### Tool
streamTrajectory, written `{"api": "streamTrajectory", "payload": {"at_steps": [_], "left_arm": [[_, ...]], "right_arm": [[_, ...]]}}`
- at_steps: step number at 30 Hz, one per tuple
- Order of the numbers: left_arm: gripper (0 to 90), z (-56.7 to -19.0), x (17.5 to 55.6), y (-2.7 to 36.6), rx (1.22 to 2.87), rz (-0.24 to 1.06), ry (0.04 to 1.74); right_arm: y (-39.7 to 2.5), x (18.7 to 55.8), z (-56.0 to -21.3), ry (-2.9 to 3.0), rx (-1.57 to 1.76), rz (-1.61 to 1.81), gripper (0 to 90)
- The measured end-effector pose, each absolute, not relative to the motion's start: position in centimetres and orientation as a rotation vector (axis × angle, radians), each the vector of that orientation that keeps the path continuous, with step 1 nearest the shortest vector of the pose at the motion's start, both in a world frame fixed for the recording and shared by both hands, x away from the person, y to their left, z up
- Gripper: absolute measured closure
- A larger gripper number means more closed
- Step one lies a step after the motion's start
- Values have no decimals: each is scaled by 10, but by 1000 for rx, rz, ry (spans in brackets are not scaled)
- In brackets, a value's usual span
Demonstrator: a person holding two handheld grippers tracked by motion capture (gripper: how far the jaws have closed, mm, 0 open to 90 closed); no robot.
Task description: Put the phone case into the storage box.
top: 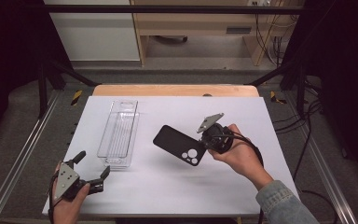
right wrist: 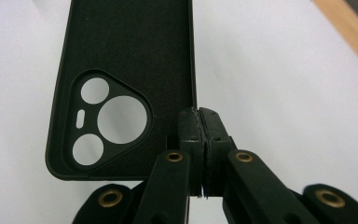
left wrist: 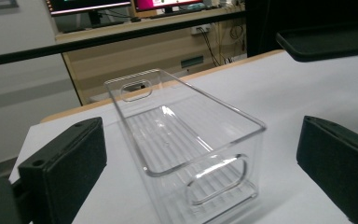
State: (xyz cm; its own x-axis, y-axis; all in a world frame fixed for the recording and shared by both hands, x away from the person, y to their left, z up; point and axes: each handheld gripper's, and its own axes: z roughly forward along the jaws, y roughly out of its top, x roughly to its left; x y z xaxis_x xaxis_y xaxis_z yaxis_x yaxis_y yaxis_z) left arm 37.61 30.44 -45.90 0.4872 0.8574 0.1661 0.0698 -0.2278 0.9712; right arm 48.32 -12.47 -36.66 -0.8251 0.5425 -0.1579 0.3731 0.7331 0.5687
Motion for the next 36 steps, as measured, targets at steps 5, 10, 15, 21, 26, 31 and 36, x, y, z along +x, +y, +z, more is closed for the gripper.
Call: {"api": "streamTrajectory", "payload": {"at_steps": [5, 10, 15, 21, 26, 31, 36], "left_arm": [[11, -457, 370, 289, 1706, 938, 755], [14, -454, 366, 279, 1734, 969, 726], [15, -452, 364, 271, 1753, 1003, 688], [16, -448, 359, 259, 1778, 1039, 652], [16, -441, 357, 247, 1822, 1058, 591], [26, -431, 358, 230, 1897, 1104, 497], [32, -425, 359, 211, 1974, 1145, 384]], "right_arm": [[-129, 480, -360, 2584, 671, 763, 896], [-132, 476, -360, 2546, 629, 733, 896], [-131, 473, -364, 2506, 587, 729, 896], [-129, 472, -367, 2507, 581, 720, 897], [-128, 472, -365, 2507, 570, 730, 896], [-127, 472, -367, 2510, 563, 724, 896], [-126, 471, -367, 2524, 542, 734, 896]]}}
